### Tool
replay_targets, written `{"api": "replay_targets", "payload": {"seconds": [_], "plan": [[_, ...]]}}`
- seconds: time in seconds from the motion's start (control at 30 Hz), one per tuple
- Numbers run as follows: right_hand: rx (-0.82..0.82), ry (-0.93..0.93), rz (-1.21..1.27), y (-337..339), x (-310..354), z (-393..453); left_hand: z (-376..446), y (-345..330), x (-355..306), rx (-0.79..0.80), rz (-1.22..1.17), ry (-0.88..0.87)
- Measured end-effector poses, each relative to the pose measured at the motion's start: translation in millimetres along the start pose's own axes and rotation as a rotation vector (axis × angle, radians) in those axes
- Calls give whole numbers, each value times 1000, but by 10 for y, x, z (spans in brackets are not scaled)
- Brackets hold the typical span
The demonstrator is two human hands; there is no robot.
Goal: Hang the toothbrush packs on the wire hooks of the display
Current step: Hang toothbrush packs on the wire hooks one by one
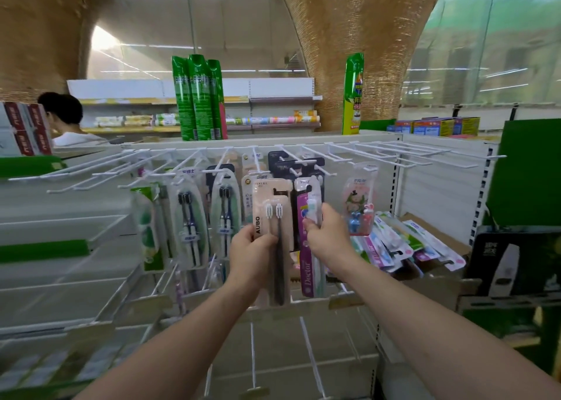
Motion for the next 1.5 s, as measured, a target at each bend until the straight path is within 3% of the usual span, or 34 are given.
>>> {"api": "replay_targets", "payload": {"seconds": [0.13,0.67,0.87,1.07,1.5], "plan": [[-14,9,-25,-412,169,-97,-95,455,-12,-39,11,-22],[177,99,84,-2531,1252,-120,-382,2663,-43,-138,-16,-39],[180,146,126,-2990,1543,-72,-397,3262,32,-226,2,-31],[128,106,130,-3275,1739,170,-383,3613,156,-243,21,-6],[223,-122,11,-3626,1818,606,-293,3875,252,-269,14,-1]]}}
Point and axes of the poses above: each hand's wrist, its own z-axis towards the middle knuckle, its own y-axis out of the back of the hand, x = y × z, the point moved 7 cm from there along z, towards the middle knuckle, and after that the axes turned 13 degrees about x, right-handed, at the moved point
